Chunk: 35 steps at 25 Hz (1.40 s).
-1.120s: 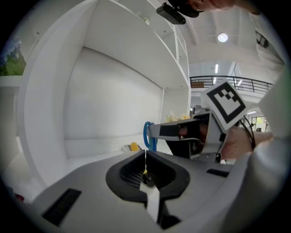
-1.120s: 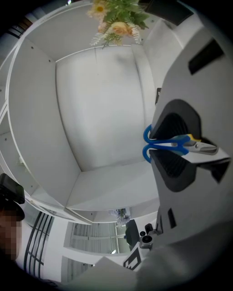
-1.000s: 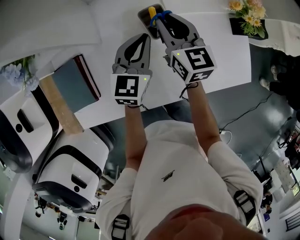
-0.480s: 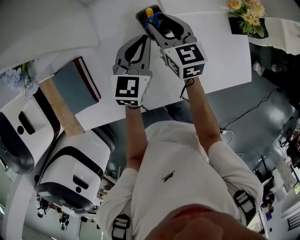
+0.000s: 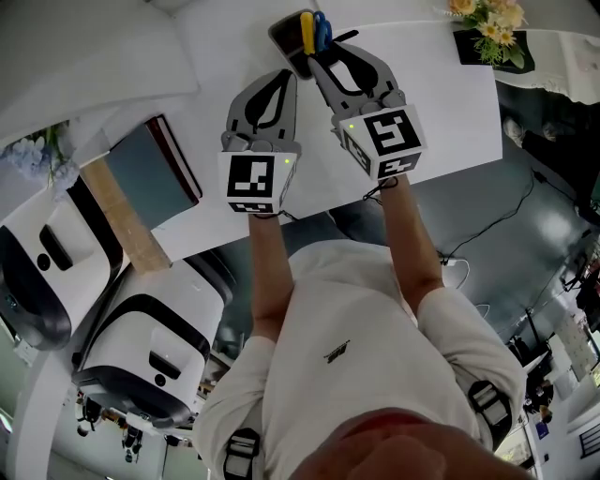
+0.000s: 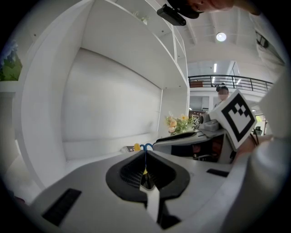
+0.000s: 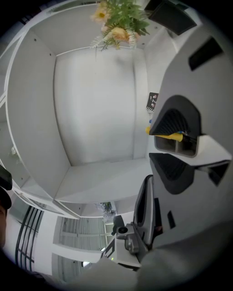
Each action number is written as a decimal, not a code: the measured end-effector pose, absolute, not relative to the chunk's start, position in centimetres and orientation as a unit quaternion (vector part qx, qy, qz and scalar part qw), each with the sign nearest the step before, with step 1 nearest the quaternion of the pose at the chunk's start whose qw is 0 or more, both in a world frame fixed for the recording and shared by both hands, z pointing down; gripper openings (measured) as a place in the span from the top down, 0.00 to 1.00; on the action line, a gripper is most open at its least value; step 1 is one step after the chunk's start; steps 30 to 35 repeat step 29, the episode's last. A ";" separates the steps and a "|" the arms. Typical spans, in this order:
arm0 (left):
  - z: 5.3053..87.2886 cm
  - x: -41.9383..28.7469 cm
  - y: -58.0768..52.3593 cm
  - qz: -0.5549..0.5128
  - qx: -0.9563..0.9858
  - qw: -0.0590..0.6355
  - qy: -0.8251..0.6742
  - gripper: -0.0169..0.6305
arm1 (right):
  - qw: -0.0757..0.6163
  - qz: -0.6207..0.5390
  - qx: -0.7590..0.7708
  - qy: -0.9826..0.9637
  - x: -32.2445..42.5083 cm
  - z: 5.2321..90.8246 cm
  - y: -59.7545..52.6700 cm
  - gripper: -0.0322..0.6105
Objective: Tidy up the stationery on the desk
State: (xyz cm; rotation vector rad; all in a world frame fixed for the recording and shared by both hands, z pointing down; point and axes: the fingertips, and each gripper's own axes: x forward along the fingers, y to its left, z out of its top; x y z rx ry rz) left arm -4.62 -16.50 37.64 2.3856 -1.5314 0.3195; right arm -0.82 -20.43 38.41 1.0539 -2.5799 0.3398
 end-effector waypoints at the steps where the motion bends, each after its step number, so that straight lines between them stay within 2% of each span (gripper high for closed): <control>1: 37.4 -4.6 -16.5 0.110 0.828 0.142 -0.531 0.97 | 0.166 0.118 0.372 -0.906 -0.5 38.2 -20.2 0.80; 9: 36.8 -4.2 -15.9 0.107 0.832 0.139 -0.526 0.97 | 0.178 0.119 0.382 -0.899 1.3 38.6 -18.1 0.89; 35: 36.1 -4.1 -14.4 0.118 0.830 0.147 -0.526 0.97 | 0.176 0.121 0.387 -0.897 2.3 37.3 -16.3 0.91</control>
